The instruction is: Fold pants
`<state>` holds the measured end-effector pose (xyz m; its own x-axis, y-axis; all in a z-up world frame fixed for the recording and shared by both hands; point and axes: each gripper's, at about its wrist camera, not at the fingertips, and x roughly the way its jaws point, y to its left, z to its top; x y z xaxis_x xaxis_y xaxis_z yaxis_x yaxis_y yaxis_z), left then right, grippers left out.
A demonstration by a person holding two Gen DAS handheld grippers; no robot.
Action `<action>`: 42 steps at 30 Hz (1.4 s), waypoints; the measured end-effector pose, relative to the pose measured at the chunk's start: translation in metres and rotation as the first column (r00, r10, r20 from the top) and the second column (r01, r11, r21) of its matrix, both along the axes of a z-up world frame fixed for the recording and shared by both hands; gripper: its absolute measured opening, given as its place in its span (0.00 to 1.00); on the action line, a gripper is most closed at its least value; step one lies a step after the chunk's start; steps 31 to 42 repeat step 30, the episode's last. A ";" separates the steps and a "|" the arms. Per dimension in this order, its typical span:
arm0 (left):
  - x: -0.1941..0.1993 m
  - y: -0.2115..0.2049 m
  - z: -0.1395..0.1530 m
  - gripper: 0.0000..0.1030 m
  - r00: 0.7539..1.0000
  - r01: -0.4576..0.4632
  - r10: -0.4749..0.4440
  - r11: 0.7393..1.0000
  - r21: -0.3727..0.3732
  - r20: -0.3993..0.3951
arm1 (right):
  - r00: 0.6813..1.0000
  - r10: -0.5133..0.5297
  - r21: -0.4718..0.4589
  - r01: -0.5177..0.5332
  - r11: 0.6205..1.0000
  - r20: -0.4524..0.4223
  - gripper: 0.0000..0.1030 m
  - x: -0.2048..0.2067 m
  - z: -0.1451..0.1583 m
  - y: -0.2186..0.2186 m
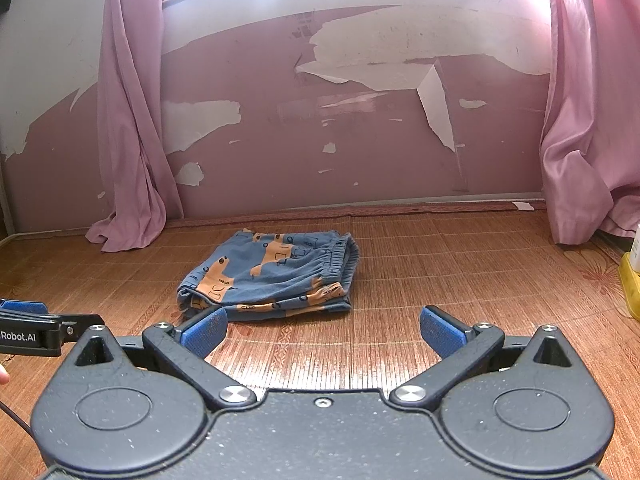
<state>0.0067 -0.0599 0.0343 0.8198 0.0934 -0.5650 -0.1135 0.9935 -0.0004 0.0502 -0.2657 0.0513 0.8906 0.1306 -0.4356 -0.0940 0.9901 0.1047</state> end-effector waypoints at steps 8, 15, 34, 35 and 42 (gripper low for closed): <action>-0.002 -0.003 0.001 1.00 1.000 0.026 -0.026 0.999 0.023 0.001 | 1.000 0.000 -0.003 0.000 1.000 -0.001 0.99 0.000 -0.001 0.000; -0.003 -0.006 0.002 1.00 1.000 0.018 -0.018 0.999 0.045 0.001 | 1.000 0.000 -0.002 0.000 1.000 -0.001 0.99 0.000 -0.001 -0.001; -0.002 -0.004 -0.001 1.00 1.000 0.021 -0.021 0.998 0.055 -0.008 | 1.000 0.009 0.009 -0.009 1.000 -0.005 0.99 -0.002 0.001 -0.001; -0.002 -0.004 -0.001 1.00 1.000 0.021 -0.021 0.998 0.055 -0.008 | 1.000 0.009 0.009 -0.009 1.000 -0.005 0.99 -0.002 0.001 -0.001; -0.002 -0.004 -0.001 1.00 1.000 0.021 -0.021 0.998 0.055 -0.008 | 1.000 0.009 0.009 -0.009 1.000 -0.005 0.99 -0.002 0.001 -0.001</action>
